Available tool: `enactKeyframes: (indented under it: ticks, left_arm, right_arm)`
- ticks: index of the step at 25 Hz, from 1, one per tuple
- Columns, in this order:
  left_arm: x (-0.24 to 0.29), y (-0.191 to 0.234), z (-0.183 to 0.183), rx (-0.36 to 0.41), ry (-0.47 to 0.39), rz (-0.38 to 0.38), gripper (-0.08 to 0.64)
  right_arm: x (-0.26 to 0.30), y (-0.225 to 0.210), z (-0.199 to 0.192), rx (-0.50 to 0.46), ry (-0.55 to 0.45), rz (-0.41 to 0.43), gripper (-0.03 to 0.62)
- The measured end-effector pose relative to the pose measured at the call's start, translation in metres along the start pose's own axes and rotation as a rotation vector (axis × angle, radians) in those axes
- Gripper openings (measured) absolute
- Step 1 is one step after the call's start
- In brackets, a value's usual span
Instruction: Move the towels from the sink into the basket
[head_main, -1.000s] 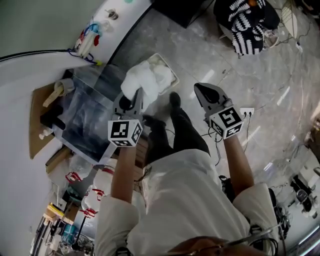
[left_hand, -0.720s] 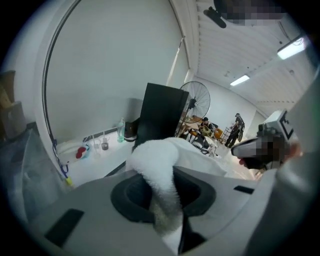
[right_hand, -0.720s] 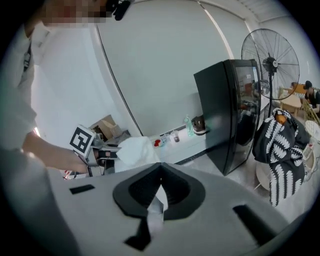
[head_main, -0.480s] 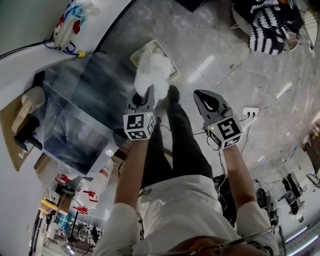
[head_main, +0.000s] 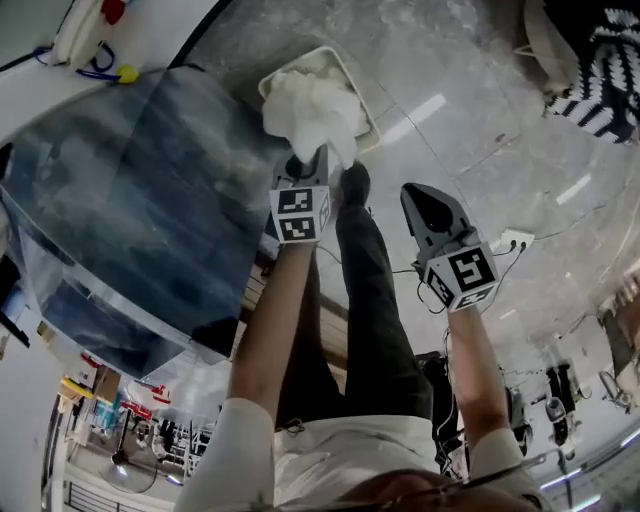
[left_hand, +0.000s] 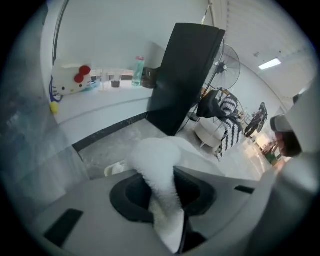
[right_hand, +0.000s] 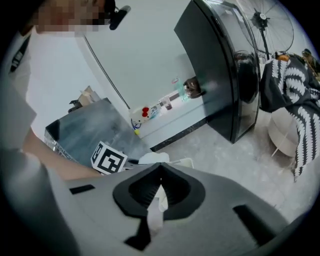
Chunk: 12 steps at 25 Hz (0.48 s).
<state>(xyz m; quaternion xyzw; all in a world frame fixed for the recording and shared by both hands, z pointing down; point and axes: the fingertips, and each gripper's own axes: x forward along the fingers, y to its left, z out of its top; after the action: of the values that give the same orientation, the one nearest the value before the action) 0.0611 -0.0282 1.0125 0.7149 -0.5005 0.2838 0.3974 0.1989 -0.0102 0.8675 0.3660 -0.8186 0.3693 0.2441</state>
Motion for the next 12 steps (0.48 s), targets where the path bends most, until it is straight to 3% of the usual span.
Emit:
enactKeyframes:
  ticks: [5, 9, 12]
  left_arm:
    - [0.061, 0.012, -0.051, 0.002, 0.065, 0.005, 0.111]
    - [0.084, 0.024, -0.072, -0.019, 0.088, 0.081, 0.248]
    - [0.081, 0.027, -0.078, -0.026, 0.106, 0.11, 0.289]
  right_arm:
    - [0.034, -0.012, -0.041, 0.032, 0.031, 0.006, 0.003]
    - [0.038, -0.025, -0.063, 0.039, 0.049, 0.005, 0.003]
    - [0.034, -0.031, -0.07, 0.042, 0.057, -0.003, 0.003]
